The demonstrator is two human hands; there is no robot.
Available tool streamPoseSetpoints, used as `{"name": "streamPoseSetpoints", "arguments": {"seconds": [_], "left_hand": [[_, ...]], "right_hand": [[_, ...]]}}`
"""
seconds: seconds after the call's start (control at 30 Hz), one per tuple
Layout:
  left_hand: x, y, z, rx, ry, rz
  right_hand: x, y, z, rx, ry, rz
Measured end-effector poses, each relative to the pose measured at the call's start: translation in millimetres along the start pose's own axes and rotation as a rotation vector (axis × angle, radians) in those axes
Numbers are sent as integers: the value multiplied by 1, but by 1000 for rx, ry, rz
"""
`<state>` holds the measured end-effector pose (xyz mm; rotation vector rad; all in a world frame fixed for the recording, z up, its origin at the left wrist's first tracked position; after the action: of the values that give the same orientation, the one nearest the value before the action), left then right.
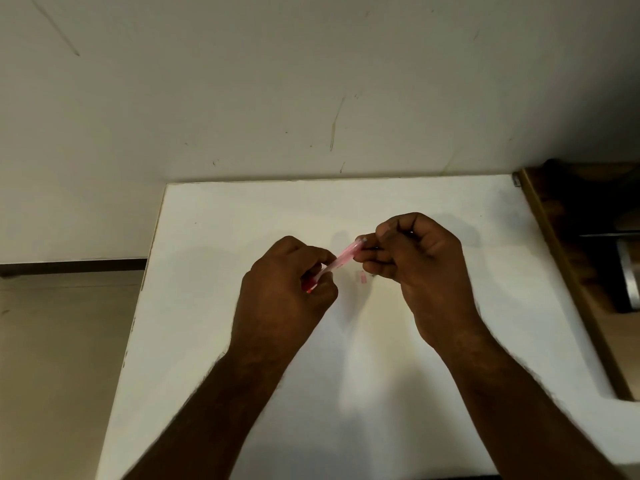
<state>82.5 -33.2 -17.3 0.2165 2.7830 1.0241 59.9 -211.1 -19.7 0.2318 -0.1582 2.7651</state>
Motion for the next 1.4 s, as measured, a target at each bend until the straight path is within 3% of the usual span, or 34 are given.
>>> {"name": "streamPoseSetpoints", "arguments": {"seconds": [0.23,0.33,0.4,0.47,0.6,0.77,1.1,1.2,1.33,1.4], "left_hand": [[-4,9,3,-2,-16,-30],[-5,11,5,-1,4,-33],[-5,13,6,12,15,-34],[-4,12,7,21,21,-30],[-4,11,8,35,32,-26],[-4,10,10,38,46,-22],[-4,8,12,15,45,9],[-4,8,12,16,46,16],[-3,7,10,6,30,25],[-3,7,10,1,25,27]], "right_hand": [[0,-2,-11,15,-145,87],[-5,7,-13,3,-188,32],[-10,18,-15,141,-149,-51],[-14,30,-17,470,-46,-113],[-11,28,-24,882,74,-48],[-4,12,-27,1114,193,47],[-3,9,-26,1296,228,52],[-4,12,-22,1123,219,4],[-9,13,-15,354,46,11],[-7,9,-11,145,17,51]]}}
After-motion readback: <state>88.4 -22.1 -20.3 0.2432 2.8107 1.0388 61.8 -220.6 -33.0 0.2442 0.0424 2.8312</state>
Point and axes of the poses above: each hand's wrist, its own x-axis away from the middle knuckle, its own y-axis out of the back of the hand, z = x × y, the point moved 5 cm from there along -x, towards the middle knuckle, and after that the axes turned 2 degrees about y, right-handed, at the moved point
